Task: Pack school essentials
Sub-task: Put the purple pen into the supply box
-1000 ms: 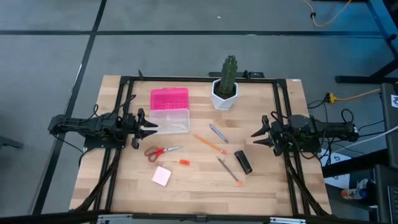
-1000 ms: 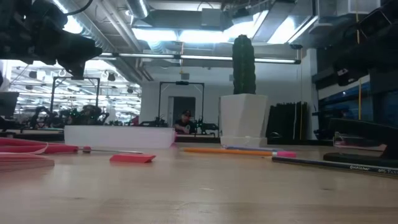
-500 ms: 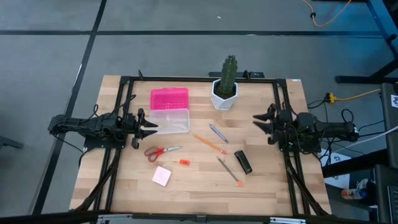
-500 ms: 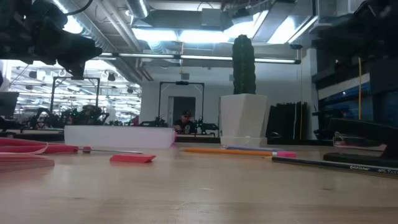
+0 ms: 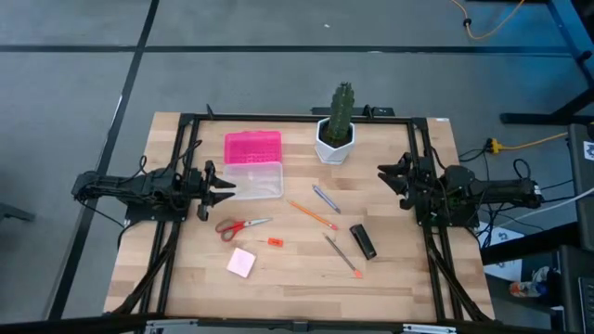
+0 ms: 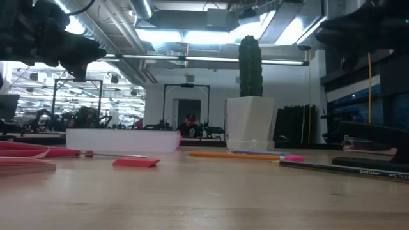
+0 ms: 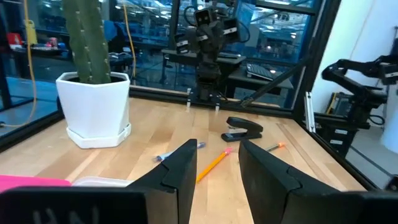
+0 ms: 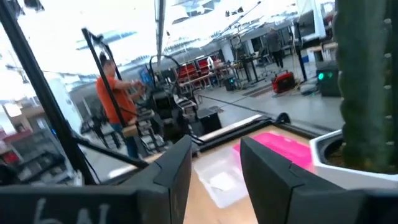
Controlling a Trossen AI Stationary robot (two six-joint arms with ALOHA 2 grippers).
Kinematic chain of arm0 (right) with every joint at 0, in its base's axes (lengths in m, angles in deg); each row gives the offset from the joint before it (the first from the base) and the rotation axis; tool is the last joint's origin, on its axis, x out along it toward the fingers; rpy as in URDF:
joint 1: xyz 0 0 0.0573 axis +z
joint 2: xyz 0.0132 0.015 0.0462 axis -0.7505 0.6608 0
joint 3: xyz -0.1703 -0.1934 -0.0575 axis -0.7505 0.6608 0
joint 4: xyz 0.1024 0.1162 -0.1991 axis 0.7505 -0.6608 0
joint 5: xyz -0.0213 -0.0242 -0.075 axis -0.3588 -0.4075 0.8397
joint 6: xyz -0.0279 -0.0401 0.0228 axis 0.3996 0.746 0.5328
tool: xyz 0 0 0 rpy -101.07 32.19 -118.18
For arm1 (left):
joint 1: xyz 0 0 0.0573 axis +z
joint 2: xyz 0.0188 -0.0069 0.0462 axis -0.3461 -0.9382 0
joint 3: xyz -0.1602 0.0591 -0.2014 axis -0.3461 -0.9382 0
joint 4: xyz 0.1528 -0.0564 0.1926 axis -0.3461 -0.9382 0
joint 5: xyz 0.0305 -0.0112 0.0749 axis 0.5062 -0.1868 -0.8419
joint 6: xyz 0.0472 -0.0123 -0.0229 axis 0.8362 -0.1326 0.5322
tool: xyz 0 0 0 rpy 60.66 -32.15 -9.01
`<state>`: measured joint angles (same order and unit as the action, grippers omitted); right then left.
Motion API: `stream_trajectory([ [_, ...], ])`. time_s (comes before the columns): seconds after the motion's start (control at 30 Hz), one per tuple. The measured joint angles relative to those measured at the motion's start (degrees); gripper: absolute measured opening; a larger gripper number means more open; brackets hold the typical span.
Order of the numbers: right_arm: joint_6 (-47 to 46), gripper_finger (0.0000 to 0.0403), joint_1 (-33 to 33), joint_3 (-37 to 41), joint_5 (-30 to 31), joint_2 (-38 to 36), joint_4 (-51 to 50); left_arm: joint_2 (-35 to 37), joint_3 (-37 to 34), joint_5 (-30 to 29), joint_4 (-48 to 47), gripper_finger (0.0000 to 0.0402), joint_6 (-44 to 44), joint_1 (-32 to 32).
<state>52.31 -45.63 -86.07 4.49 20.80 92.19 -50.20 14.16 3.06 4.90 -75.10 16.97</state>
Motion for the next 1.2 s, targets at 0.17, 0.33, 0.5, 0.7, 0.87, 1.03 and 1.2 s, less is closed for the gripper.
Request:
stream_trajectory([
  [0.17, 0.3, 0.0139, 0.0, -7.6, 0.3, 10.5, 0.0, 0.0, 0.0, -2.3, 4.4, 0.0114, -0.2, 0.0],
  [0.33, -0.5, 0.0139, 0.0, -19.2, 2.4, 24.5, -10.3, 0.0, 0.0, -2.3, 12.1, 0.0114, -4.0, 0.0],
  [0.5, -15.1, 0.0139, 0.0, -31.7, 1.9, 40.0, -30.7, 0.0, 0.0, -4.2, 17.4, 0.0114, -5.0, 0.0],
  [0.7, -23.9, 0.0139, 0.0, -41.3, -3.6, 60.6, -39.0, 0.0, 0.0, -5.2, 18.6, 0.0114, -5.0, 0.0],
  [0.87, -26.5, 0.0139, 0.0, -47.3, -6.5, 75.7, -39.5, 0.0, 0.0, -6.3, 18.6, 0.0114, -5.0, 0.0],
  [1.03, -28.3, 0.0139, -0.9, -53.3, -8.0, 85.9, -40.9, 0.0, 0.0, -6.3, 18.7, 0.0114, -5.0, 0.0],
  [1.2, -30.1, 0.0139, -1.6, -58.3, -9.9, 92.8, -45.4, 0.0, 0.0, -6.3, 18.7, 0.0114, -5.0, 0.0],
])
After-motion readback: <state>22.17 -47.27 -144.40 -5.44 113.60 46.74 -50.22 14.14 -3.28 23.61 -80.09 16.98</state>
